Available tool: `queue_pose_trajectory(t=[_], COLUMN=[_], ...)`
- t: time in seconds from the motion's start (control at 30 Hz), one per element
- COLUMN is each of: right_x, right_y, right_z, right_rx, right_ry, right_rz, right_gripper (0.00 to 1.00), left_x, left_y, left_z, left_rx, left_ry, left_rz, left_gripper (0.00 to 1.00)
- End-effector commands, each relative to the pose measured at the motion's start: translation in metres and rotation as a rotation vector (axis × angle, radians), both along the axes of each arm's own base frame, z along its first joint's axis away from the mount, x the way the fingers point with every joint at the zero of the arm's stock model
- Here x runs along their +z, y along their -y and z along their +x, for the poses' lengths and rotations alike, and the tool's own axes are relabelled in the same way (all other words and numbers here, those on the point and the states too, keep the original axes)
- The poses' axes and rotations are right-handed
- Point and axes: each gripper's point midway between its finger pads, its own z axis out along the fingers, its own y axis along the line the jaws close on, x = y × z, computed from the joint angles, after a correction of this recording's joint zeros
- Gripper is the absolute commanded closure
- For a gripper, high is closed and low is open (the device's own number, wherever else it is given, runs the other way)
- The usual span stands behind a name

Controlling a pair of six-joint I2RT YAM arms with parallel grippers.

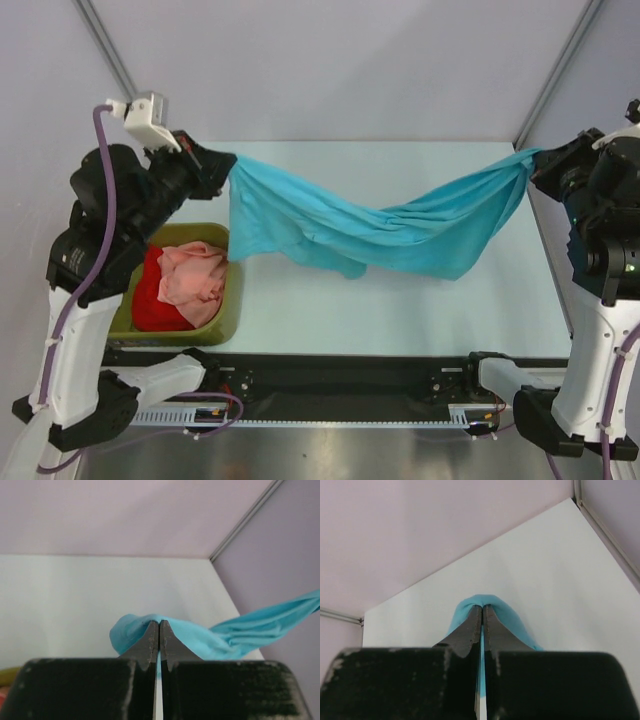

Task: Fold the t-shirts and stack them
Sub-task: Flatten the tshirt out

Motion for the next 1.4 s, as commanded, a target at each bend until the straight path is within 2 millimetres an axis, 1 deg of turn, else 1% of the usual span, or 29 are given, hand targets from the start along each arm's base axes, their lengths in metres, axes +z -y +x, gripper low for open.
queue_pose_trajectory(t=[0.0,0.07,0.23,0.27,0.37,0.47,0.5,0.53,0.57,0.6,0.63,0.67,0.7,0.73,0.77,0.8,0.83,0.87,0.9,0.93,0.97,1.03,1.07,1.1,1.17,1.2,1.27,1.3,1.37], right_x=[0.001,0.007,0.004,0.01,-0.011,-0.046,-0.065,-0.09,-0.106,-0.121,-0.151,-0.163,-0.177,-0.183,-0.2,-0.208,-0.212,-0.229,-0.235,-0.245,-0.252,-0.255,-0.277,-0.264,-0.273,-0.291,-0.294,-0.311,-0.313], right_y=[0.006,0.005,0.005,0.006,0.011,0.015,0.016,0.021,0.025,0.029,0.037,0.041,0.045,0.049,0.052,0.052,0.052,0.052,0.053,0.054,0.049,0.042,0.036,0.027,0.011,0.003,-0.015,-0.026,-0.032], right_z=[0.035,0.044,0.091,0.094,0.115,0.136,0.146,0.161,0.17,0.179,0.194,0.199,0.204,0.208,0.214,0.213,0.213,0.209,0.206,0.199,0.194,0.18,0.166,0.161,0.148,0.138,0.122,0.112,0.103], right_rx=[-0.019,-0.011,0.01,0.004,-0.024,-0.033,-0.029,-0.028,-0.031,-0.038,-0.064,-0.072,-0.082,-0.099,-0.103,-0.1,-0.091,-0.086,-0.088,-0.091,-0.081,-0.057,-0.036,-0.009,0.044,0.075,0.136,0.168,0.18], right_ry=[-0.004,0.014,-0.005,0.004,-0.072,-0.163,-0.199,-0.259,-0.293,-0.325,-0.396,-0.427,-0.462,-0.48,-0.525,-0.559,-0.573,-0.641,-0.672,-0.715,-0.745,-0.763,-0.817,-0.763,-0.764,-0.788,-0.771,-0.799,-0.776], right_rz=[-0.007,-0.001,-0.002,-0.001,0.019,0.028,0.028,0.022,0.01,-0.004,-0.023,-0.043,-0.053,-0.057,-0.051,-0.056,-0.061,-0.066,-0.075,-0.093,-0.104,-0.119,-0.109,-0.109,-0.073,-0.041,0.016,0.024,0.037], right_gripper=[1.0,1.0,1.0,1.0,1.0,1.0,1.0,1.0,0.99,0.97,0.93,0.9,0.84,0.75,0.73,0.69,0.57,0.51,0.48,0.41,0.38,0.34,0.34,0.34,0.38,0.4,0.5,0.55,0.63], left_x=[0.055,0.057,0.076,0.072,0.058,0.011,-0.009,-0.045,-0.067,-0.112,-0.138,-0.159,-0.17,-0.212,-0.221,-0.222,-0.233,-0.233,-0.233,-0.234,-0.226,-0.239,-0.236,-0.254,-0.269,-0.286,-0.303,-0.323,-0.343], left_y=[0.0,0.006,0.014,0.02,0.025,0.04,0.049,0.058,0.066,0.079,0.086,0.092,0.099,0.106,0.108,0.109,0.107,0.1,0.095,0.093,0.089,0.086,0.084,0.083,0.086,0.082,0.082,0.08,0.08], left_z=[0.006,0.017,0.034,0.042,0.053,0.073,0.081,0.093,0.101,0.116,0.123,0.129,0.133,0.14,0.143,0.143,0.148,0.152,0.152,0.152,0.148,0.139,0.132,0.124,0.11,0.098,0.085,0.077,0.069], left_rx=[0.021,0.026,0.031,0.025,0.04,0.033,0.017,0.01,-0.002,-0.016,-0.011,-0.015,-0.03,-0.028,-0.043,-0.038,-0.013,0.017,0.034,0.041,0.032,0.019,0.005,-0.013,-0.055,-0.06,-0.088,-0.099,-0.118], left_ry=[0.122,0.117,0.14,0.125,0.068,-0.047,-0.09,-0.162,-0.208,-0.3,-0.36,-0.406,-0.427,-0.531,-0.548,-0.571,-0.585,-0.572,-0.566,-0.557,-0.528,-0.546,-0.543,-0.569,-0.601,-0.629,-0.663,-0.698,-0.751], left_rz=[-0.068,-0.072,-0.093,-0.089,-0.09,-0.065,-0.054,-0.027,-0.014,0.03,0.064,0.1,0.14,0.217,0.262,0.301,0.343,0.379,0.394,0.402,0.405,0.417,0.409,0.413,0.389,0.382,0.367,0.377,0.389], left_gripper=[1.0,1.0,1.0,1.0,1.0,1.0,1.0,1.0,1.0,1.0,1.0,0.99,0.94,0.84,0.71,0.45,0.3,0.18,0.02,0.0,0.0,0.0,0.02,0.06,0.12,0.23,0.38,0.5,0.56])
